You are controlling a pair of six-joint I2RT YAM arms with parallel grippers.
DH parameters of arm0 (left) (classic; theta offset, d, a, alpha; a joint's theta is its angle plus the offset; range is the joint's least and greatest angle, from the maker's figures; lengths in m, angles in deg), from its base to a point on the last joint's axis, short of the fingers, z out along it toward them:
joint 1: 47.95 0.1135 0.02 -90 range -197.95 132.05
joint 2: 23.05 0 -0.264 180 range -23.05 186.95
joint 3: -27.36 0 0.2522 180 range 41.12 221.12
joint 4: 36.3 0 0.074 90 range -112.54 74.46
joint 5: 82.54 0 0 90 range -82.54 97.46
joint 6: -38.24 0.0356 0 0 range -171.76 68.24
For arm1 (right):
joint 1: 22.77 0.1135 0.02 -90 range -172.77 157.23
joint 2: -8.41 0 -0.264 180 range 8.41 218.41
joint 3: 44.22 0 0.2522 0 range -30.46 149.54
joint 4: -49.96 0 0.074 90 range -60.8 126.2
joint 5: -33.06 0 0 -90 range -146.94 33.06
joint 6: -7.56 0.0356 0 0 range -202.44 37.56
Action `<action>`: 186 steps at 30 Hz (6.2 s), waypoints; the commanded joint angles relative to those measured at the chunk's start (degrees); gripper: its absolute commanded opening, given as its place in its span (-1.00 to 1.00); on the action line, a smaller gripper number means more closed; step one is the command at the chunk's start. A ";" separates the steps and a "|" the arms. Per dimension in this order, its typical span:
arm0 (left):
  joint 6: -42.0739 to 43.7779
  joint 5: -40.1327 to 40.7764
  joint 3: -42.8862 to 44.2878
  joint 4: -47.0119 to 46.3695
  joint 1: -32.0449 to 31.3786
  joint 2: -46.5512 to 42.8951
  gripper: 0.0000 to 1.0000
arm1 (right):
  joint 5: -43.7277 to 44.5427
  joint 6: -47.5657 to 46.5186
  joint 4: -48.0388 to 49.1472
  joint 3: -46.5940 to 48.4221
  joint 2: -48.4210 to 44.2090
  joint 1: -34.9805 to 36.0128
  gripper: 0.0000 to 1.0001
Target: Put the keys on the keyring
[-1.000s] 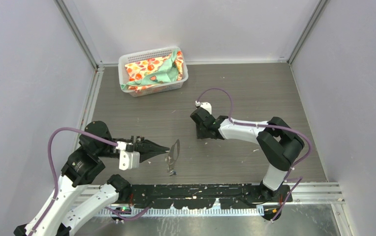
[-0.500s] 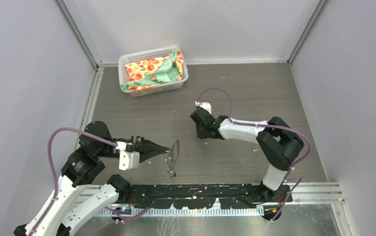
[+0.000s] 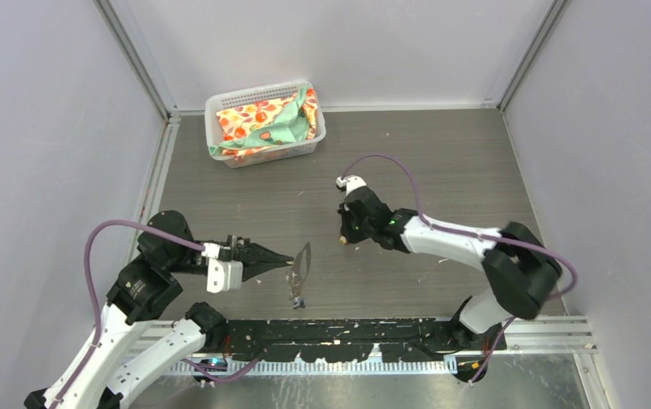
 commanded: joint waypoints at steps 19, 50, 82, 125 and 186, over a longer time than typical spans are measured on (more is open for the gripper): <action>-13.63 0.69 -2.76 -10.12 -0.18 0.32 -0.99 | -13.41 -21.22 4.64 -10.00 -19.41 1.69 0.11; -14.71 1.23 0.36 -6.03 -0.24 0.16 -0.99 | -5.65 -41.13 5.14 2.18 6.40 0.70 -0.32; -17.84 0.26 -0.70 -9.84 -0.21 0.89 -0.99 | -18.70 -30.50 1.88 -3.67 -17.51 -4.77 -0.08; -17.14 2.19 1.00 -8.27 -0.23 0.34 -0.99 | 0.57 -28.86 9.52 0.08 5.26 1.00 -0.96; -40.48 -28.94 12.15 -36.42 -0.25 22.62 -0.99 | -63.38 -56.27 -29.55 34.82 -31.01 -2.11 -0.99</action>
